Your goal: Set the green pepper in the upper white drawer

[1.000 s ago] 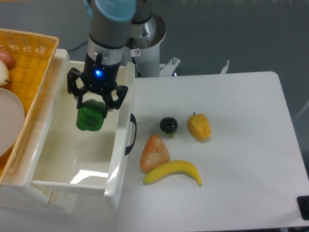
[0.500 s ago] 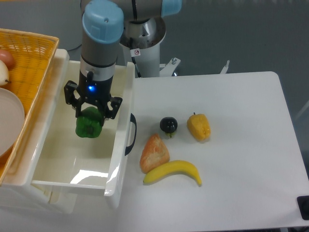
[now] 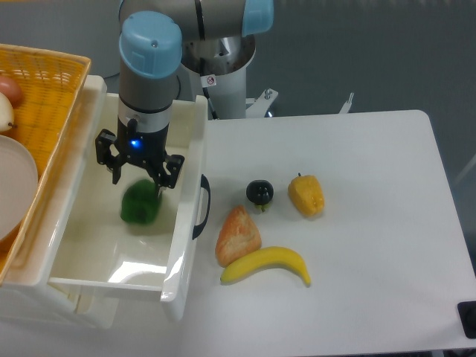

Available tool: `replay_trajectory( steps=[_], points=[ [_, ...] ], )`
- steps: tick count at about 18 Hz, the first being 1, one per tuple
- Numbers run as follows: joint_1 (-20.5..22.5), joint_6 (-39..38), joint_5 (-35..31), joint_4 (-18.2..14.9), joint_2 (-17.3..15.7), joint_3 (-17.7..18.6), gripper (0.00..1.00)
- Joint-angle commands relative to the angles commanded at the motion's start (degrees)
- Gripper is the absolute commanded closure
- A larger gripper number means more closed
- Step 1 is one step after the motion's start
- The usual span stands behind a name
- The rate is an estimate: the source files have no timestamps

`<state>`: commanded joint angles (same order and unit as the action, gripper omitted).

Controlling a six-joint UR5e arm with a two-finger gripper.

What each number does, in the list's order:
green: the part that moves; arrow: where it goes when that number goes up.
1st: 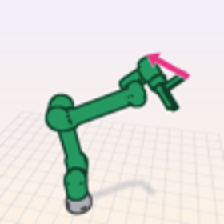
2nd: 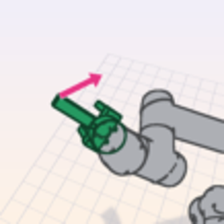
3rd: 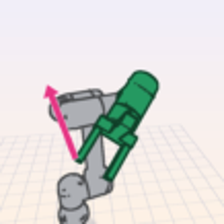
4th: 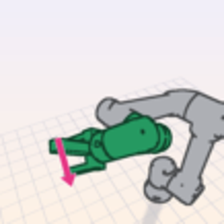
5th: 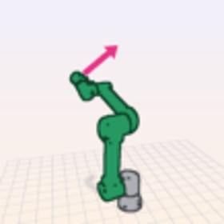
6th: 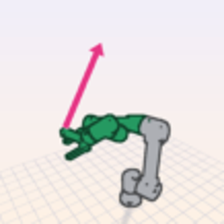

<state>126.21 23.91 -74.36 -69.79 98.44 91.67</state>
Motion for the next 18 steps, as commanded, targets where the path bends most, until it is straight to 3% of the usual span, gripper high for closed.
replay_trajectory(
  steps=[10, 18],
  points=[
    [0.5, 0.0, 0.1, 1.9, -1.1, -1.6, 0.05],
    [5.7, 0.0, 0.2, 1.9, -1.3, -6.4, 0.00]
  ],
)
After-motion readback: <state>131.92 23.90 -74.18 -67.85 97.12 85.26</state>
